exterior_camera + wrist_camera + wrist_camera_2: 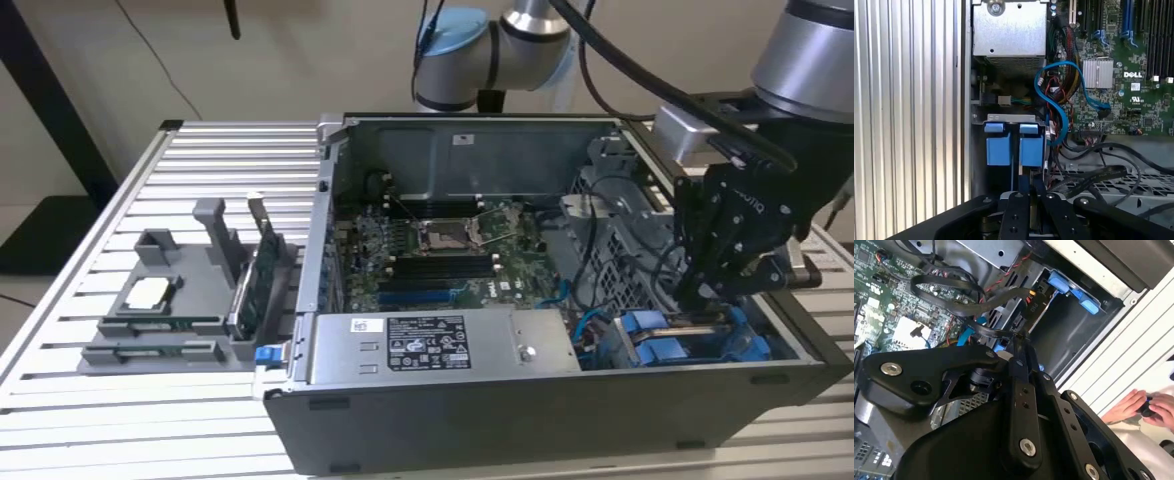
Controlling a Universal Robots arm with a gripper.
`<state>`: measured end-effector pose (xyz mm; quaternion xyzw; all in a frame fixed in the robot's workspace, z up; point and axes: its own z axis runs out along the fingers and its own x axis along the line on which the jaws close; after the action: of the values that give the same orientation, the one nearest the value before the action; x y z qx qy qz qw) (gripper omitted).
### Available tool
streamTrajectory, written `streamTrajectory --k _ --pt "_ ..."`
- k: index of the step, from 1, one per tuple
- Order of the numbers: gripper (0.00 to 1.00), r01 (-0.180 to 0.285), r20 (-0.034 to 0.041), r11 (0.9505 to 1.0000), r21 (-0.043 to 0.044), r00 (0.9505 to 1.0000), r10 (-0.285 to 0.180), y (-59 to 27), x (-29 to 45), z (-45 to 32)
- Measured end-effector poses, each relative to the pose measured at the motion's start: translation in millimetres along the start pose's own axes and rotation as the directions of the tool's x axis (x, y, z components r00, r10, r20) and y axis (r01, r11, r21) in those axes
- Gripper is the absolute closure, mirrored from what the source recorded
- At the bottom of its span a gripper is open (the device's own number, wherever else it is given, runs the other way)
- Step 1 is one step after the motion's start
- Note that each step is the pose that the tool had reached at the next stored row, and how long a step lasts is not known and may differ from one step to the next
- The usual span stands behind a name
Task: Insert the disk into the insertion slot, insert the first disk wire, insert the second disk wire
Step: 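Insert the second disk wire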
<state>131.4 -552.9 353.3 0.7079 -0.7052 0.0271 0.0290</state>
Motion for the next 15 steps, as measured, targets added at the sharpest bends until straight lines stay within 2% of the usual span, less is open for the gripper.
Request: streamTrajectory --k 2,3,4,6,11,15 --pt "0.85 0.0 0.0 1.0 -0.0044 1.0 0.0 -0.8 -0.1 2.0" --pt "0.85 0.002 -0.0017 0.9997 -0.0224 1.0 -0.002 -2.9 -0.3 3.2" --pt "0.85 0.003 -0.0041 0.9995 -0.0329 1.0 -0.003 -3.8 -0.5 3.6" --pt "0.85 0.003 -0.0083 0.999 -0.0456 1.0 -0.004 -4.9 -1.3 3.7" --pt "0.85 0.004 -0.0082 0.9989 -0.0462 1.0 -0.004 -5.6 -5.9 4.0" --pt "0.85 0.003 -0.012 0.9989 -0.0462 0.9999 -0.004 -6.0 -7.8 4.3"
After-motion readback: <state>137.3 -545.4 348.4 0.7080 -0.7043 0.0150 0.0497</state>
